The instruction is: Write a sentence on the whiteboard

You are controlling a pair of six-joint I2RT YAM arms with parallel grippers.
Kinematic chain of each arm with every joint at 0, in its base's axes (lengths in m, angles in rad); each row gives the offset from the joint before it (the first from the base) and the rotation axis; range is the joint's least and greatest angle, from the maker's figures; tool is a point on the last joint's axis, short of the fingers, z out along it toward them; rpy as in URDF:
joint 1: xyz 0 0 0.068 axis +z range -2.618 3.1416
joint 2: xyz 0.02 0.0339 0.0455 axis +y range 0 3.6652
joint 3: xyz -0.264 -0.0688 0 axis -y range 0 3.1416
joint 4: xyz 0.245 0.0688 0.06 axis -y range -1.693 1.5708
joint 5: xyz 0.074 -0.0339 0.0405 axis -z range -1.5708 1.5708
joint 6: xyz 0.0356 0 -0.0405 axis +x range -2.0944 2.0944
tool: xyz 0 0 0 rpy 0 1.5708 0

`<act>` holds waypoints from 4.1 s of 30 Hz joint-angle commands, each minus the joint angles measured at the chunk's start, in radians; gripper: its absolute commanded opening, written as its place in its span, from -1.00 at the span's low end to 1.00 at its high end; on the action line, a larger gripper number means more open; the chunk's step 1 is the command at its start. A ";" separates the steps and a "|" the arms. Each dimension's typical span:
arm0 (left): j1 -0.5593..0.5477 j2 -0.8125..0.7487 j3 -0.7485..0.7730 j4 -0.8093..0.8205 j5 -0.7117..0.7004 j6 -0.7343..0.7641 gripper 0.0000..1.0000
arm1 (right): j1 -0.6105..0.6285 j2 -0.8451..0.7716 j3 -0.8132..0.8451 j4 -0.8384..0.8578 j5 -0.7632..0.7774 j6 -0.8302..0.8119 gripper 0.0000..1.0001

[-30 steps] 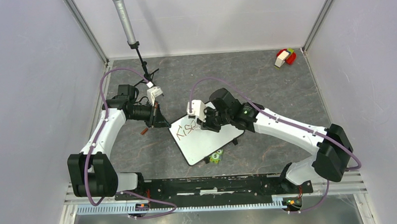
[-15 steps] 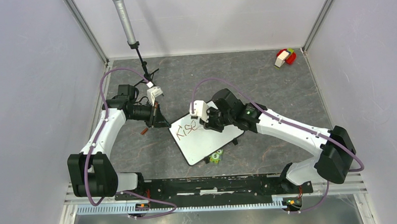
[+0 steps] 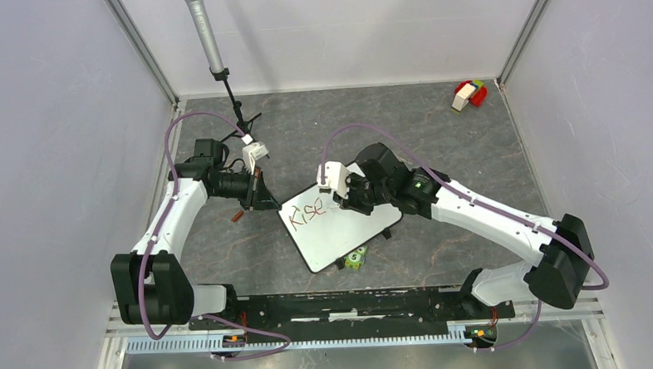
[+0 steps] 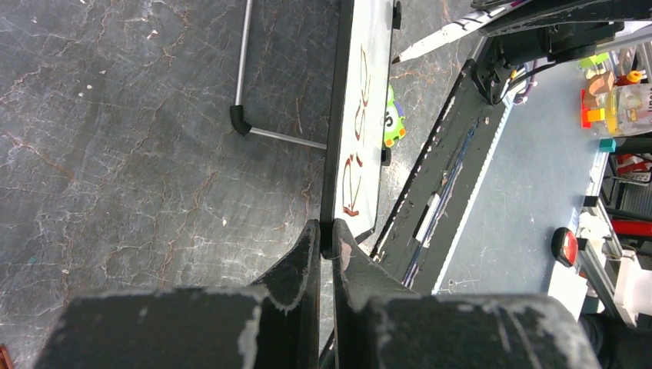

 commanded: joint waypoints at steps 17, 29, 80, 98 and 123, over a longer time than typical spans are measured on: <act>-0.055 -0.021 0.036 -0.030 0.026 -0.017 -0.12 | -0.084 -0.071 0.033 0.003 -0.086 -0.010 -1.00; -0.065 0.006 0.044 -0.031 0.004 -0.015 -0.56 | -0.111 -0.054 0.013 0.028 -0.073 -0.018 -1.00; -0.065 0.047 0.048 -0.030 -0.035 -0.007 -0.95 | -0.092 0.000 -0.073 0.070 -0.023 -0.037 -1.00; -0.065 0.046 0.050 -0.030 -0.038 -0.008 -0.95 | -0.128 0.014 0.019 0.056 0.023 -0.057 -1.00; -0.065 0.057 0.053 -0.030 -0.044 -0.005 -0.95 | -0.132 -0.009 -0.050 0.030 -0.046 -0.053 -1.00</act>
